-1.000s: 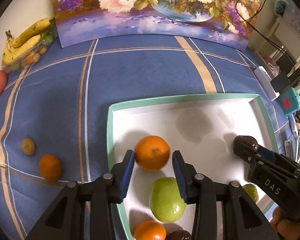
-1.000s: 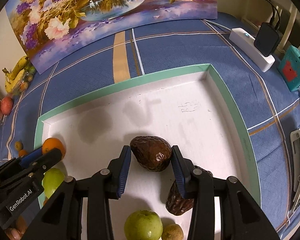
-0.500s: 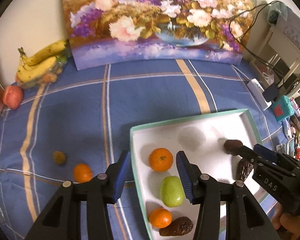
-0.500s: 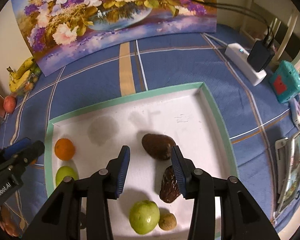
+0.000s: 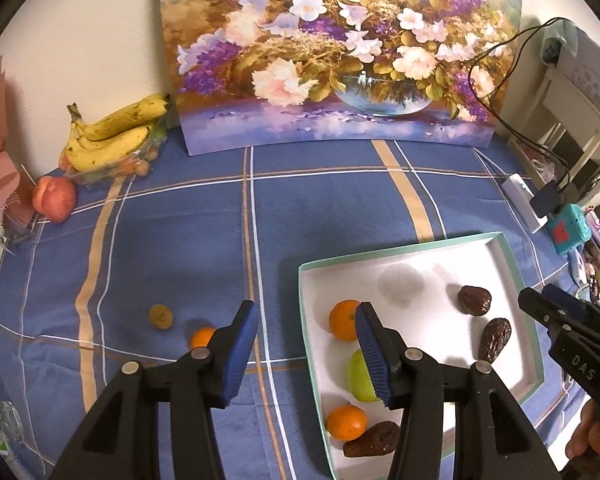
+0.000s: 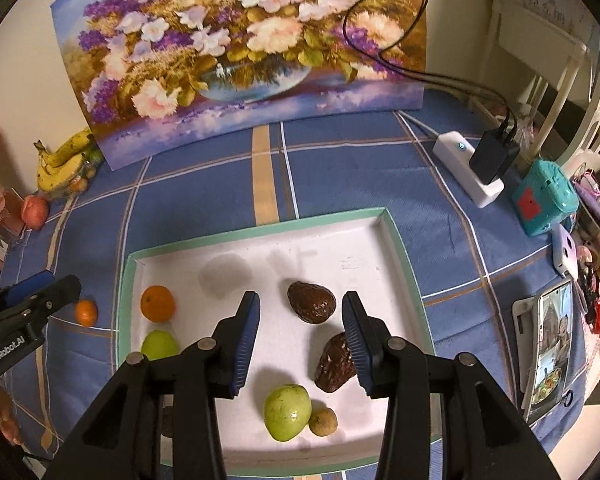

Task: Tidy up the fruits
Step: 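Lower and release the avocado with the right tool while the left tool releases the orange, then move both open tools from the tray toward the loose kiwi and orange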

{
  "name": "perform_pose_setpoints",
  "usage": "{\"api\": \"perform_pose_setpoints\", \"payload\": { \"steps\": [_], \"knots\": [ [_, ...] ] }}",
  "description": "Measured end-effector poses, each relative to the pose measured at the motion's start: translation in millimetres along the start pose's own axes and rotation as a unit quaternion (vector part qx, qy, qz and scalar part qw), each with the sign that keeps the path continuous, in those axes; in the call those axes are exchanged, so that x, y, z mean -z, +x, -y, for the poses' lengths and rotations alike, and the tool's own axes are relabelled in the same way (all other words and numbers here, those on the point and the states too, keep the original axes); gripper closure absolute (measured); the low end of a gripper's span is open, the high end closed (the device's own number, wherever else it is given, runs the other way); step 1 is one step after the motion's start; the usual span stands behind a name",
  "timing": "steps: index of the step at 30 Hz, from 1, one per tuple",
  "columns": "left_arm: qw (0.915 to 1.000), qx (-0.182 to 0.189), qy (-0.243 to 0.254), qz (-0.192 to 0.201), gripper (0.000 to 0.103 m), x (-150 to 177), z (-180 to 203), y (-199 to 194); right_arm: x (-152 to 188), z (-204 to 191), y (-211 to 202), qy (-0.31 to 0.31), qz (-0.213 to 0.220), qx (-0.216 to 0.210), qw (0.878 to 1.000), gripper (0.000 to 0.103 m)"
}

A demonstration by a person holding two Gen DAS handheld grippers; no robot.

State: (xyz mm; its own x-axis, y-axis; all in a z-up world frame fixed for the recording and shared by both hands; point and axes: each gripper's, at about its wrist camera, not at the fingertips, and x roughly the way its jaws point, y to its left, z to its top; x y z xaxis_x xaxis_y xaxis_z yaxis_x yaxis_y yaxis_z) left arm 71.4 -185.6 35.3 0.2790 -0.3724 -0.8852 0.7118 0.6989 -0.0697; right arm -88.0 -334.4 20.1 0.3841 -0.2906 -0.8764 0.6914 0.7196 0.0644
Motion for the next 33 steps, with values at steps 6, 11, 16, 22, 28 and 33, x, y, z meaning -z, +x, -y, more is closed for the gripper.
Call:
{"api": "perform_pose_setpoints", "payload": {
  "steps": [6, 11, 16, 22, 28, 33],
  "knots": [
    [1.0, -0.007, -0.002, 0.0, 0.049, 1, -3, -3, 3, 0, 2, 0.001, -0.007, -0.003, 1.0, 0.059],
    [0.9999, -0.014, -0.002, 0.0, 0.047, 1, -4, -3, 4, 0, 5, 0.001, -0.012, -0.004, 1.0, 0.059],
    [0.9997, -0.026, -0.006, -0.003, 0.032, 1, -6, 0, 4, -1, 6, 0.001, -0.013, -0.002, 1.0, 0.058],
    [0.9982, -0.057, -0.011, -0.015, 0.011, 4, -12, 9, 5, -3, 13, -0.007, -0.025, -0.002, 1.0, 0.033],
    [0.997, -0.073, -0.017, -0.02, 0.001, 6, -19, 15, 9, -6, 21, -0.019, -0.034, 0.01, 0.999, 0.02],
    [0.9968, -0.077, -0.016, -0.017, 0.0, 8, -25, 16, 12, -7, 27, -0.023, -0.033, 0.013, 0.999, 0.019]
  ]
}}
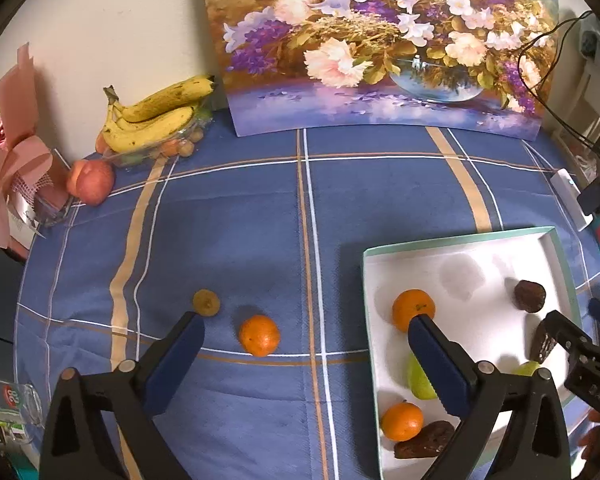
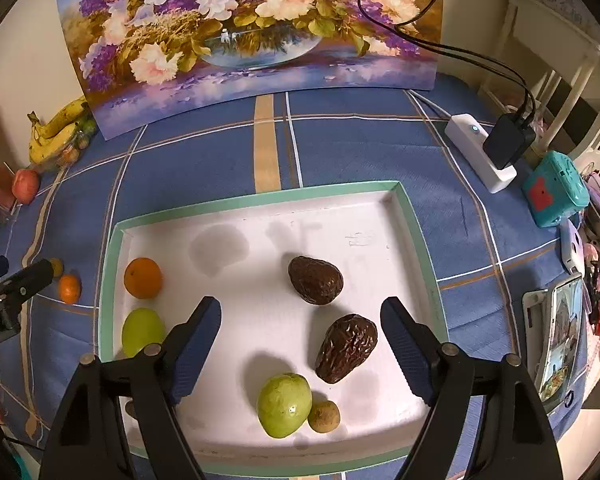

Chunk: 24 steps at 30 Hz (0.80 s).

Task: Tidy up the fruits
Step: 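Move both open tools from the tray toward the loose kiwi and orange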

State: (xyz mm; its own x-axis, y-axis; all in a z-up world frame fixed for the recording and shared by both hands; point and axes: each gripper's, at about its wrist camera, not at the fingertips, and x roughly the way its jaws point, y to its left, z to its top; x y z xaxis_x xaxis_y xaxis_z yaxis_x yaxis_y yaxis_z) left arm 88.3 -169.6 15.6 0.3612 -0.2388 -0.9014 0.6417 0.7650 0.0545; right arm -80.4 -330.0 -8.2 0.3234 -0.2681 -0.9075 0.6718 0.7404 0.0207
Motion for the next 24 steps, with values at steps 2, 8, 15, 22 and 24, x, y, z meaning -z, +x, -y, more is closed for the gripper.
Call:
{"api": "perform_pose_setpoints", "payload": {
  "steps": [2, 8, 15, 22, 24],
  "knots": [
    [1.0, 0.0, -0.006, 0.0, 0.0, 0, -4, 1, 0, -2, 0, -0.004, 0.006, 0.003, 1.0, 0.004],
    [0.9995, 0.006, -0.031, -0.004, 0.0, 2, -18, 6, 0, -6, 2, -0.007, 0.02, -0.007, 1.0, 0.003],
    [0.9982, -0.003, -0.06, -0.009, 0.0, 3, -45, 10, -1, -14, 6, -0.009, 0.023, -0.024, 0.999, 0.003],
    [0.9957, -0.029, -0.087, -0.012, 0.0, 6, -78, 11, -3, -41, 10, -0.033, 0.02, -0.044, 0.998, 0.003],
    [0.9948, -0.038, -0.094, -0.013, 0.0, 8, -88, 10, -3, -49, 11, -0.039, 0.02, -0.048, 0.998, 0.003]
  ]
}}
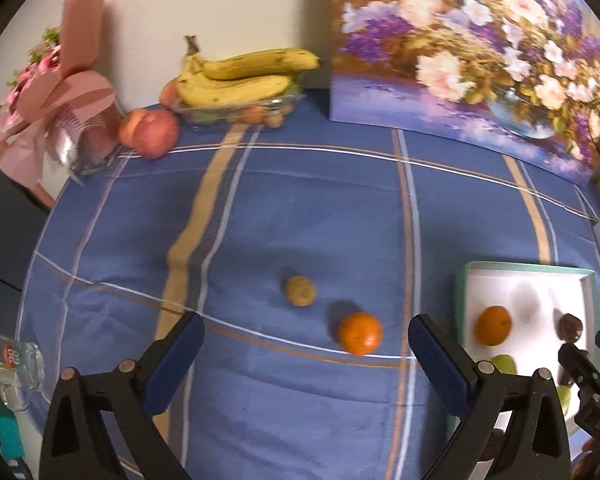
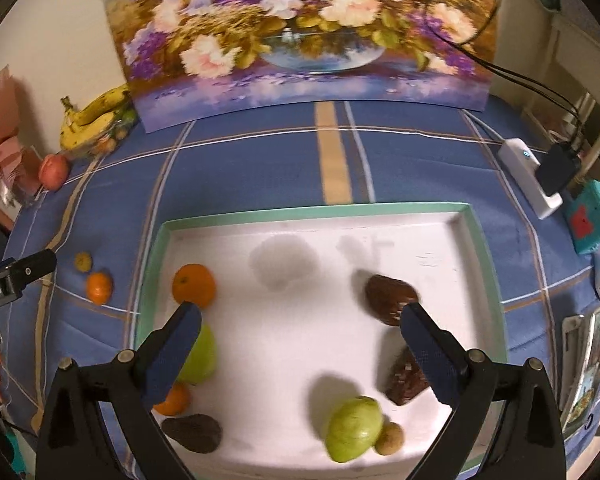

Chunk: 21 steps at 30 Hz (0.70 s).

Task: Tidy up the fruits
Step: 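Move both open tools from the tray toward the loose kiwi and orange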

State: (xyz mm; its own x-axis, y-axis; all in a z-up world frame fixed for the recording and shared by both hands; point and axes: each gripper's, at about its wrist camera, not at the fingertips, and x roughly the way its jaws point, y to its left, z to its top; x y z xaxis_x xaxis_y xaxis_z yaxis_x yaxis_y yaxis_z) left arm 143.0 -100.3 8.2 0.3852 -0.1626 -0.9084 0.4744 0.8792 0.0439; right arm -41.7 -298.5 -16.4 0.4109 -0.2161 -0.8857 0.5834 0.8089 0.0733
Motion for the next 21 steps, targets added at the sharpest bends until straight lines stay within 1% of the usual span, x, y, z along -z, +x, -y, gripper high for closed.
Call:
{"api": "perform_pose_setpoints", "payload": {
  "steps": [9, 16, 21],
  "knots": [
    [0.9985, -0.03, -0.044, 0.01, 0.0, -1, -54, -7, -1, -35, 9, -0.032, -0.007, -0.017, 0.999, 0.003],
    [0.9963, -0.032, -0.078, 0.016, 0.0, -2, -88, -10, -2, -60, 9, -0.05, -0.003, -0.03, 0.998, 0.003],
    [0.9944, -0.022, -0.1, 0.026, 0.0, -4, -107, -13, -5, -81, 6, -0.066, 0.008, -0.044, 0.997, 0.003]
  ]
}}
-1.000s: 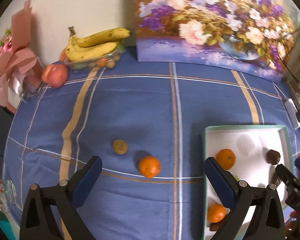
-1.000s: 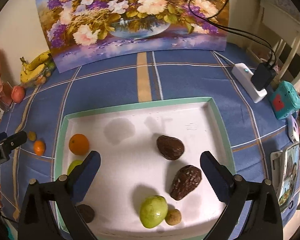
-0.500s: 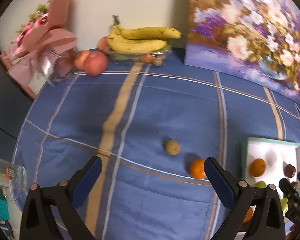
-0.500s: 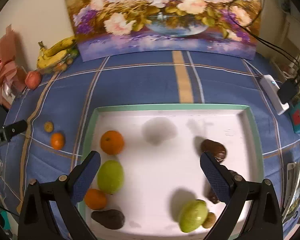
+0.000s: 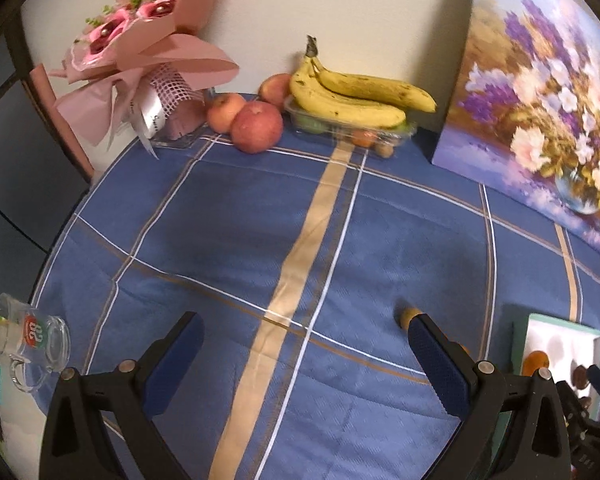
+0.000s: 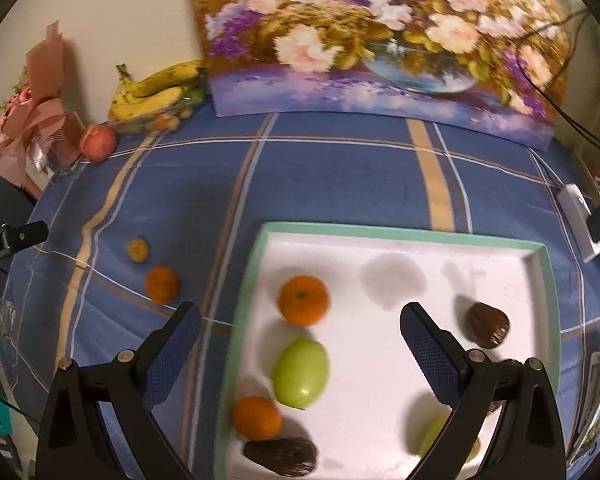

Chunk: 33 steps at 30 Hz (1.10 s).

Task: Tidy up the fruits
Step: 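Move both open tools from the tray toward the loose kiwi and orange, then grasp the orange with the right tool while the left tool grasps the brown kiwi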

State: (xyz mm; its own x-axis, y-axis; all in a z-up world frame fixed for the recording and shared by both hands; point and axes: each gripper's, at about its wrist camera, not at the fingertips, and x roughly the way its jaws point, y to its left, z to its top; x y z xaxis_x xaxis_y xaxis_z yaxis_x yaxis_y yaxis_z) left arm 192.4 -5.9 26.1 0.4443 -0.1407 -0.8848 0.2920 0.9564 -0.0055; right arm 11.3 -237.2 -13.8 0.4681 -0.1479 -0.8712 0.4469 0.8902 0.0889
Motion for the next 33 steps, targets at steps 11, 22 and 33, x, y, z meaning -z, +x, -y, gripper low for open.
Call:
{"api": "perform_pose_setpoints", "payload": {
  "steps": [11, 22, 33],
  "knots": [
    [0.9994, 0.026, -0.01, -0.018, 0.0, -4, 1, 21, -14, -35, 12, -0.019, 0.004, -0.047, 0.999, 0.003],
    [0.9963, 0.056, 0.043, -0.051, 0.0, -6, 41, 61, -18, -64, 44, -0.034, -0.018, -0.082, 0.996, 0.011],
    [0.9883, 0.114, 0.07, -0.073, 0.024, -3, 69, 88, -17, -85, 72, -0.056, -0.041, -0.105, 0.992, 0.029]
  ]
}}
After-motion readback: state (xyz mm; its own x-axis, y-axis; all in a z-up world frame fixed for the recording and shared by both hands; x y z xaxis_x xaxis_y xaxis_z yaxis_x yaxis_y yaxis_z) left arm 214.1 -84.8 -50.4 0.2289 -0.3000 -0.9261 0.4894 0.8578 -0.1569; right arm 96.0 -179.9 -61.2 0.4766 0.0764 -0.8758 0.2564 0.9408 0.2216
